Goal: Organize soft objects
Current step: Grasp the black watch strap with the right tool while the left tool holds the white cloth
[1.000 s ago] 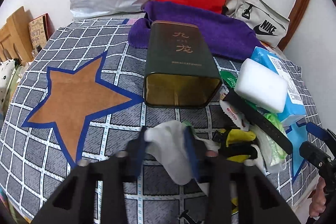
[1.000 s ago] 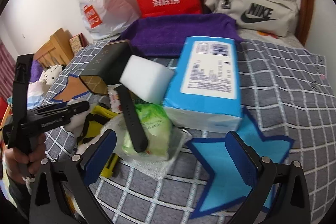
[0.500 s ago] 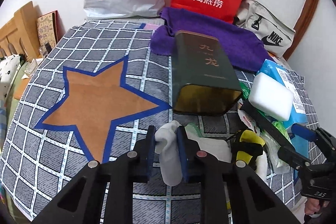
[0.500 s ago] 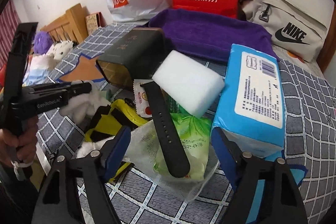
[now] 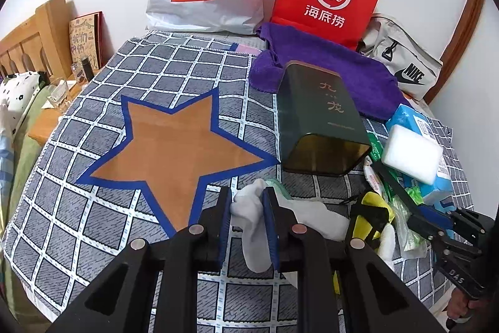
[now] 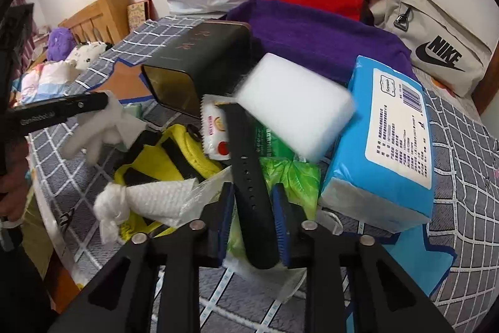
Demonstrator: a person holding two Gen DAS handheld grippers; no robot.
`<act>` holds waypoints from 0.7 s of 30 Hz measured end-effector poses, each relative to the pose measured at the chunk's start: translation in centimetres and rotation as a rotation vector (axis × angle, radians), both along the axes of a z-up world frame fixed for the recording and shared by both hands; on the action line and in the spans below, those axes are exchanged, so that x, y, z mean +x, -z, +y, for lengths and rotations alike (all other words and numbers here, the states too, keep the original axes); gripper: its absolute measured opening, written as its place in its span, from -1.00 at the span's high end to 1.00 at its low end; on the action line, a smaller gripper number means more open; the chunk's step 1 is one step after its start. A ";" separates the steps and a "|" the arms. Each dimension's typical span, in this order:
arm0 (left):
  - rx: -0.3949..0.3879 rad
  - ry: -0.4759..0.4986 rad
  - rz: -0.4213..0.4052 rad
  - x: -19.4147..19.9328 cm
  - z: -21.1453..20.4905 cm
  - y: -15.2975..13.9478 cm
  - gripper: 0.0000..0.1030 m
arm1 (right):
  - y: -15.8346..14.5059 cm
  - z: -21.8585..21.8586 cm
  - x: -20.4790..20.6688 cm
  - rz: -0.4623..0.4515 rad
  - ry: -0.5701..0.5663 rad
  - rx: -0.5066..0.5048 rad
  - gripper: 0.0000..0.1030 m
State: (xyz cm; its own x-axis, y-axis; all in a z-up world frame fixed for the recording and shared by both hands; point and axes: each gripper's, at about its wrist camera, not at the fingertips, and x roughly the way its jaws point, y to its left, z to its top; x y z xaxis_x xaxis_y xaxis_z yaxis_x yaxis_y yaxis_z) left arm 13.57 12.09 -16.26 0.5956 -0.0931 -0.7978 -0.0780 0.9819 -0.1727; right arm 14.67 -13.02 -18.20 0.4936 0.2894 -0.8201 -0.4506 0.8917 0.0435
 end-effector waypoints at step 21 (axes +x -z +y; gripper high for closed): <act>-0.010 0.007 0.025 -0.4 0.1 0.5 0.62 | 0.5 1.9 -0.4 -0.042 -0.058 -0.112 0.66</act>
